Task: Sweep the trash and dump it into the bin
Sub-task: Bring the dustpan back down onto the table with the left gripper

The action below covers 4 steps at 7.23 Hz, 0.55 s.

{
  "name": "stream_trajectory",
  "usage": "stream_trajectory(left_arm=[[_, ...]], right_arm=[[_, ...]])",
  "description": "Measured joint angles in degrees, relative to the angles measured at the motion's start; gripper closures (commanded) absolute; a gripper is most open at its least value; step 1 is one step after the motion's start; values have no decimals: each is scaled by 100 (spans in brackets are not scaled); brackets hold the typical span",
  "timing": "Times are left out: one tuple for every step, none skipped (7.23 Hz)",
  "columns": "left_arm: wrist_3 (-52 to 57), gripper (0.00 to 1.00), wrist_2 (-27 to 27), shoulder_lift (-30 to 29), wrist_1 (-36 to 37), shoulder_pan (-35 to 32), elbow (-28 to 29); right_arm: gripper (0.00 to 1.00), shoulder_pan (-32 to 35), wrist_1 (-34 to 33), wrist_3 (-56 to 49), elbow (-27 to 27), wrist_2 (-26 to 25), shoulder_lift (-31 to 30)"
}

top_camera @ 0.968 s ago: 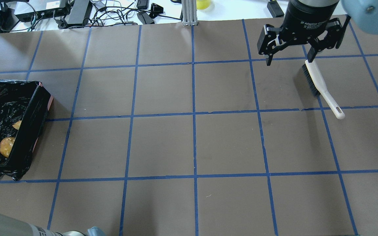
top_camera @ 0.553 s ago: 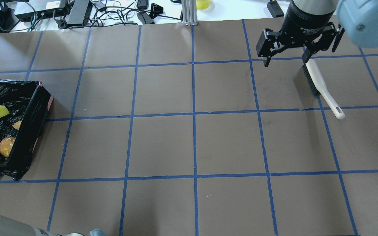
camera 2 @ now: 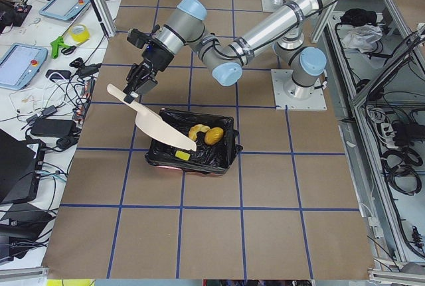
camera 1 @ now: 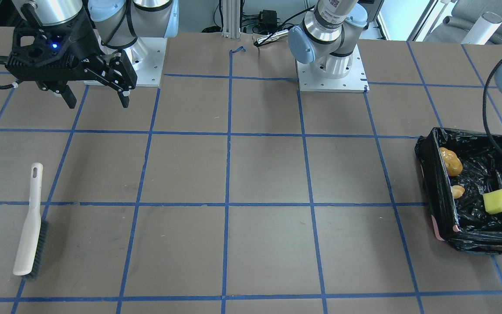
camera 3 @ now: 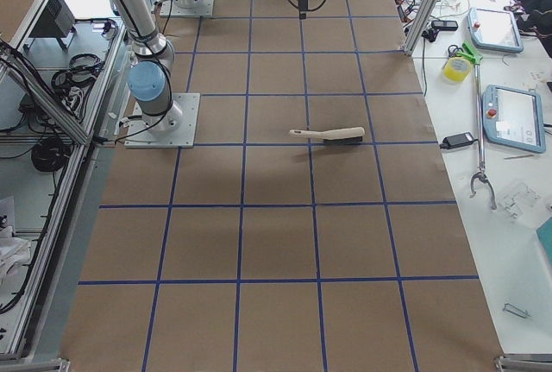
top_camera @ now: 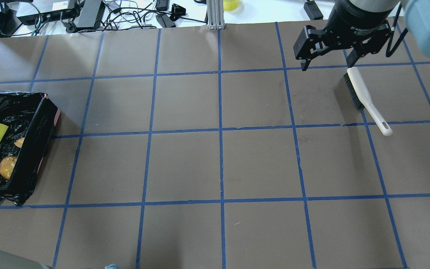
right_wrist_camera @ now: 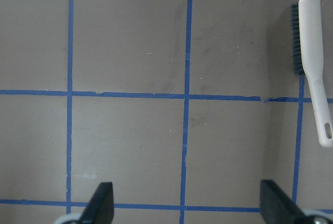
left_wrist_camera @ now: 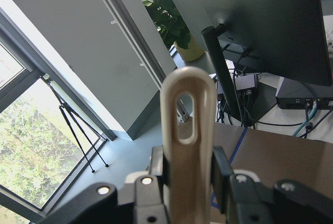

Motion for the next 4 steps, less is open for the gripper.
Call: stream_trajectory(left_arm=[[-295,100,141,81,-380,-124,19],[-616,100,335,165,-717,-323,38],[-956,100,564,257,-1083,-576,53],[-1346,100,746,364,-1509,-810,62]], right_arm=[[0,8,-119,16,9,9,-20],[0,11,-217,28,38,8,-32],[0,13,-254,36,64,6,-36],[0,16,-260,39,72,7,-51]])
